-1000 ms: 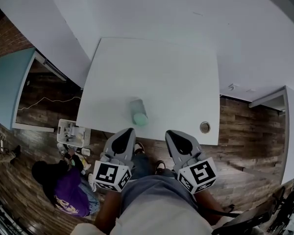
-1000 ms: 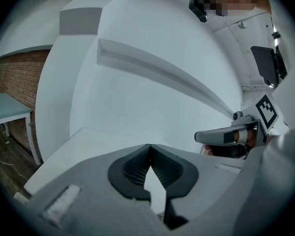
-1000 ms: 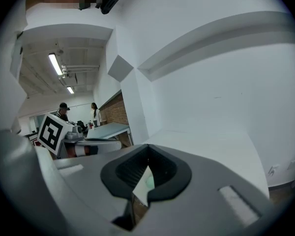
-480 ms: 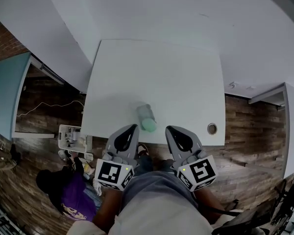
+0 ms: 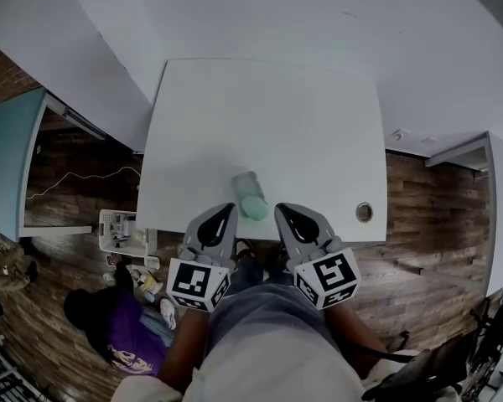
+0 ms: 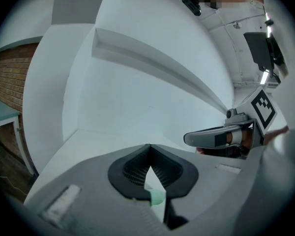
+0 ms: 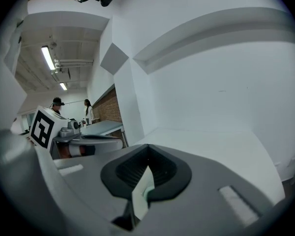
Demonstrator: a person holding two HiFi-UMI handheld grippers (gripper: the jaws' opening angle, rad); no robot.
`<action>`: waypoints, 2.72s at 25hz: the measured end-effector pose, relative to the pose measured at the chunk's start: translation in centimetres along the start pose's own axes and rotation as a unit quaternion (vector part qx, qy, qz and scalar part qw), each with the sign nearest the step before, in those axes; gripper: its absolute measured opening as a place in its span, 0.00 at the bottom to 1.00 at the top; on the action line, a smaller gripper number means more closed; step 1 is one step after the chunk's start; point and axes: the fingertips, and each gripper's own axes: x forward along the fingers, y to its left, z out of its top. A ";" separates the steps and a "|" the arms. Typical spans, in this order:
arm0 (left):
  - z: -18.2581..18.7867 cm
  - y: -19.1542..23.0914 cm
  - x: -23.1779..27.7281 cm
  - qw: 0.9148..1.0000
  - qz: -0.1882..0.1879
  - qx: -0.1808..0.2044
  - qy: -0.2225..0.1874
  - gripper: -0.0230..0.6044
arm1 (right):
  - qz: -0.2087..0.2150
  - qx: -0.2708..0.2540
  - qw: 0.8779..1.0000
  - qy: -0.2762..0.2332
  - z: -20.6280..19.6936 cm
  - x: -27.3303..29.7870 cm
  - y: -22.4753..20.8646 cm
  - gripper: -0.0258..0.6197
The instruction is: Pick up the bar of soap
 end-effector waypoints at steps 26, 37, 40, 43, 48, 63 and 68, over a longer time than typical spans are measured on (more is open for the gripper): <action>-13.2 2.8 6.4 0.996 -0.003 -0.016 0.086 0.04 | -0.082 0.118 0.982 0.122 -13.4 4.8 -0.5 0.07; -14.9 2.9 7.7 0.995 -0.018 -0.006 0.102 0.04 | -0.096 0.177 0.968 0.151 -15.9 4.5 -0.8 0.11; -14.9 2.7 8.0 0.994 -0.025 -0.001 0.102 0.04 | -0.097 0.188 0.965 0.153 -16.2 4.5 -0.9 0.12; -15.1 2.4 8.2 0.994 -0.030 0.002 0.104 0.04 | -0.099 0.213 0.961 0.146 -16.4 4.4 -0.9 0.13; -15.5 2.6 8.3 0.994 -0.031 0.003 0.106 0.04 | -0.094 0.274 0.948 0.136 -16.6 4.8 -0.9 0.20; -15.8 2.2 8.2 0.991 -0.054 0.045 0.115 0.04 | -0.107 0.348 0.924 0.117 -16.9 6.7 -2.4 0.28; -15.8 2.0 8.3 0.991 -0.056 0.045 0.113 0.04 | -0.104 0.339 0.928 0.114 -17.0 7.4 -2.7 0.30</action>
